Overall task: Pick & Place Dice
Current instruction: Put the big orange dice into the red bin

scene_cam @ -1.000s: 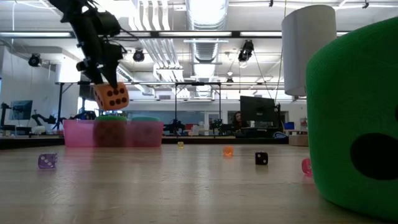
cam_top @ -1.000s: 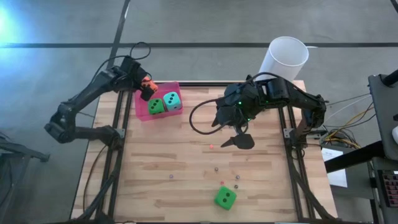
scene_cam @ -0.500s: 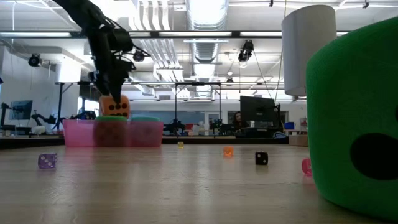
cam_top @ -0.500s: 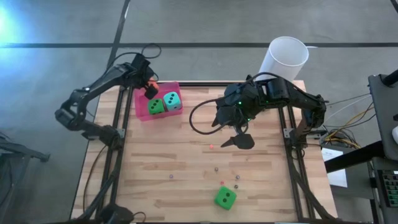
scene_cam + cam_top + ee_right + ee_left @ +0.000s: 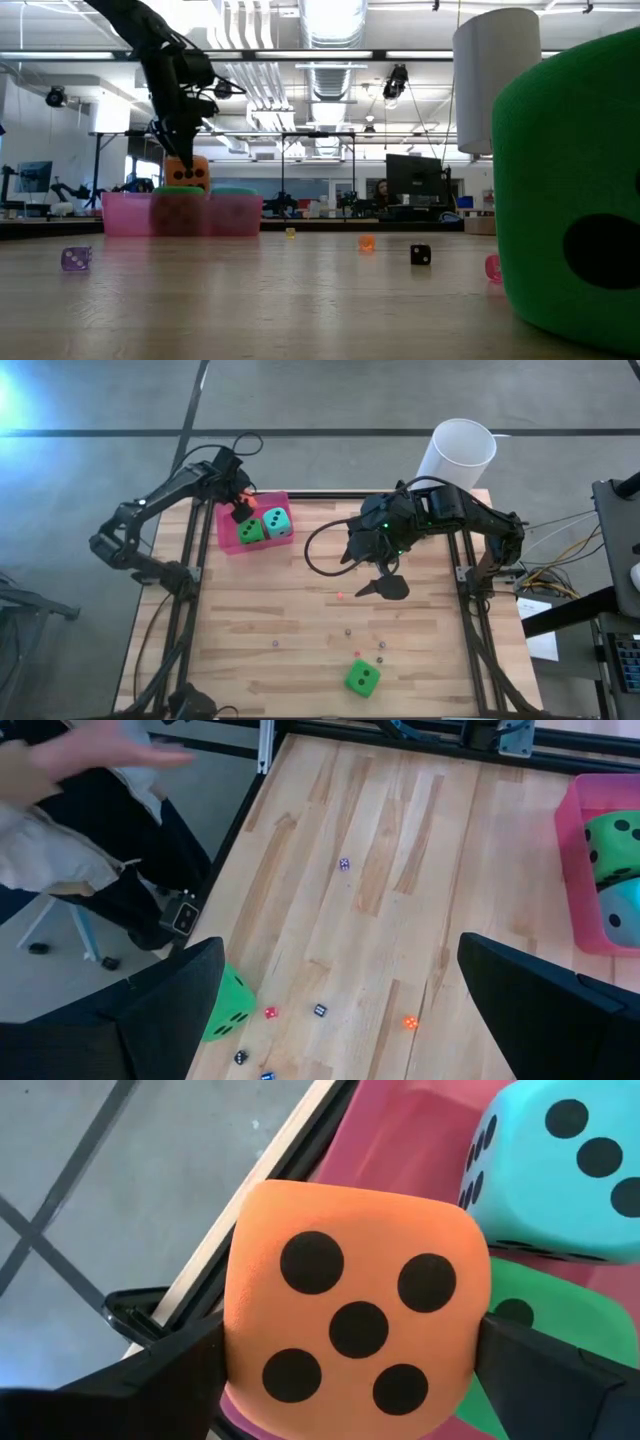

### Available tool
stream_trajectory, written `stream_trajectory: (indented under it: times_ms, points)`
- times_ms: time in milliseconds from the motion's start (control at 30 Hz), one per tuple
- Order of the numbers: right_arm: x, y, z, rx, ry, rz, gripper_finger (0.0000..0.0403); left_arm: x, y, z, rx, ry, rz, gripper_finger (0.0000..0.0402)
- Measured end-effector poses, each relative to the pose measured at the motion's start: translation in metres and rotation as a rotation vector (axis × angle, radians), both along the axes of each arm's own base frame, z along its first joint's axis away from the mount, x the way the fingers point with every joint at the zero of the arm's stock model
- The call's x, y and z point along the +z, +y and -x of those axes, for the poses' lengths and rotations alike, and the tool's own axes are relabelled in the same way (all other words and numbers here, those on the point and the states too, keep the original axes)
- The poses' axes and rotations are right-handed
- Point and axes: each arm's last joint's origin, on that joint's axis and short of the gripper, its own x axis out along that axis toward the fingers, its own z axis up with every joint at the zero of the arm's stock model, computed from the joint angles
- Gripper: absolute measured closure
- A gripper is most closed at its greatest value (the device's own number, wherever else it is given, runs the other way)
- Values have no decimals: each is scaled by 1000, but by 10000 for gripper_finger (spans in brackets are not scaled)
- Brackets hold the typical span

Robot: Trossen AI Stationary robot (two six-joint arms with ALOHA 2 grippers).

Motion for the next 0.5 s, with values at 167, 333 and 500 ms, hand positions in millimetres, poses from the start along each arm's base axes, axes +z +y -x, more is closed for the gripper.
stream_trajectory:
  times_ms: [167,333,500]
  points:
    - [0,0,0,1,0,0,3,-1,-2,1,-36,28,17,15]
    - [0,0,0,1,0,0,3,-2,-3,2,-47,35,25,9]
    - [0,0,0,1,0,1,3,-4,-4,1,-108,44,28,5]
